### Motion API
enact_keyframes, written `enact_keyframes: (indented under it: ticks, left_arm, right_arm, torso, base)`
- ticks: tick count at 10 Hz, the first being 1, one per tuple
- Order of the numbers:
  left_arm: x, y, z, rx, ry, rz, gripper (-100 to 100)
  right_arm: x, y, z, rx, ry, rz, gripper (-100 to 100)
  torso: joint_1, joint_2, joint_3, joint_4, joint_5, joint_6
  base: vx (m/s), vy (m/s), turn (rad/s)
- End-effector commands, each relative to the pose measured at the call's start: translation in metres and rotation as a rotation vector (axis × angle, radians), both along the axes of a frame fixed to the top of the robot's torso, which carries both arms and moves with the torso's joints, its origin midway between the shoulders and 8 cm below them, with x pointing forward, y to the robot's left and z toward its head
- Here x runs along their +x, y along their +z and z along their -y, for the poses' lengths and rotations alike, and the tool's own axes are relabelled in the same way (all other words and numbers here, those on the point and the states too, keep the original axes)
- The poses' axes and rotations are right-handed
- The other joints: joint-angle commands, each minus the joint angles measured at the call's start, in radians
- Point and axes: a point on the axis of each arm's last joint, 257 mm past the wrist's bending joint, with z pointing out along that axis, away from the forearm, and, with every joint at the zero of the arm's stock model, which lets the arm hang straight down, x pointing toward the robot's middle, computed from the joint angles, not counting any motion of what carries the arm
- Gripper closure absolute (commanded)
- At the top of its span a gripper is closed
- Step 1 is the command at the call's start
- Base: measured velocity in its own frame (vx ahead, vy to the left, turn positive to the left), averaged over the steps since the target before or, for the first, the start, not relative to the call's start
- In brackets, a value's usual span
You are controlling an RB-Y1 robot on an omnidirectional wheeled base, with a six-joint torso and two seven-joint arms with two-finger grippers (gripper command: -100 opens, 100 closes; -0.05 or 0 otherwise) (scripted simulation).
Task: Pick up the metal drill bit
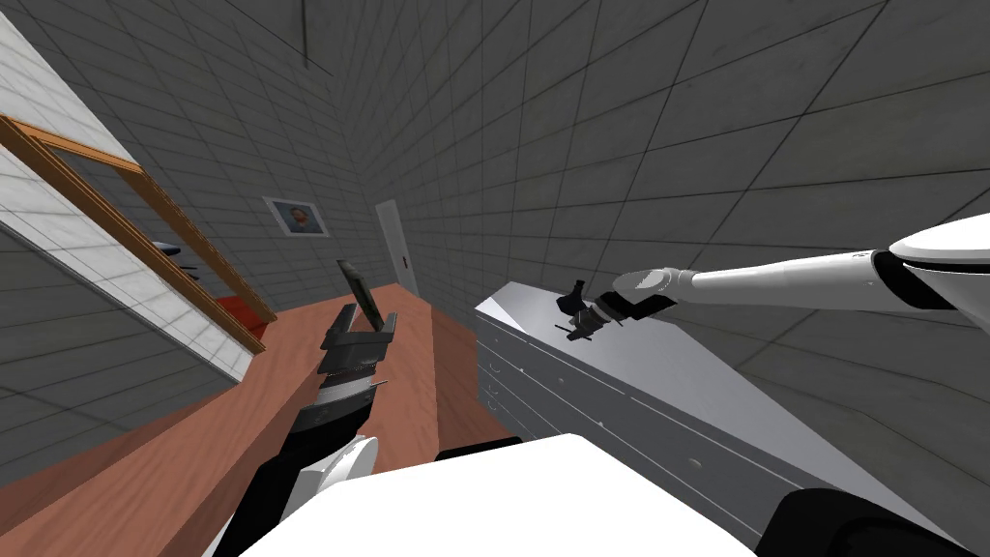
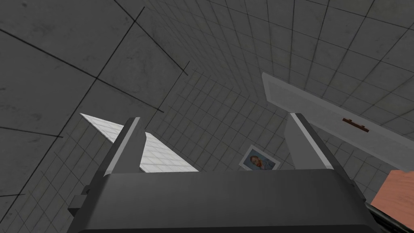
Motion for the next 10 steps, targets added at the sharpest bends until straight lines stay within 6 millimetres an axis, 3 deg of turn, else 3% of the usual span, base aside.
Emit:
enact_keyframes:
  ticks: [1,5,6,7,9,10]
  left_arm:
    - [0.000,0.000,0.000,0.000,0.000,0.000,0]
    - [0.000,0.000,0.000,0.000,0.000,0.000,0]
    - [0.000,0.000,0.000,0.000,0.000,0.000,0]
    - [0.000,0.000,0.000,0.000,0.000,0.000,0]
    - [0.000,0.000,0.000,0.000,0.000,0.000,0]
    - [0.000,0.000,0.000,0.000,0.000,0.000,0]
  right_arm:
    - [0.002,-0.003,0.006,-0.058,0.018,-0.022,-100]
    - [0.006,-0.004,0.011,-0.122,0.045,-0.045,-100]
    - [0.006,-0.004,0.011,-0.124,0.046,-0.046,0]
    - [-0.002,-0.017,0.020,-0.124,0.033,-0.045,-100]
    - [-0.007,-0.026,0.026,-0.124,0.024,-0.045,-100]
    - [-0.004,-0.021,0.025,-0.123,0.028,-0.047,-100]
  torso:
    - [0.000,0.000,0.000,0.000,0.000,0.000]
    - [0.000,0.000,0.000,0.000,0.000,0.000]
    - [0.000,0.001,0.001,0.000,0.000,0.001]
    - [0.000,0.001,0.001,0.000,0.000,0.001]
    - [0.002,0.000,0.000,0.000,0.000,0.001]
    - [0.003,0.000,0.000,0.000,0.000,0.001]
  base:
    - [0.017,-0.018,0.073]
    - [0.008,-0.014,0.041]
    - [0.000,0.000,0.000]
    - [0.026,0.028,0.101]
    - [0.029,0.041,0.069]
    - [0.012,0.016,0.003]
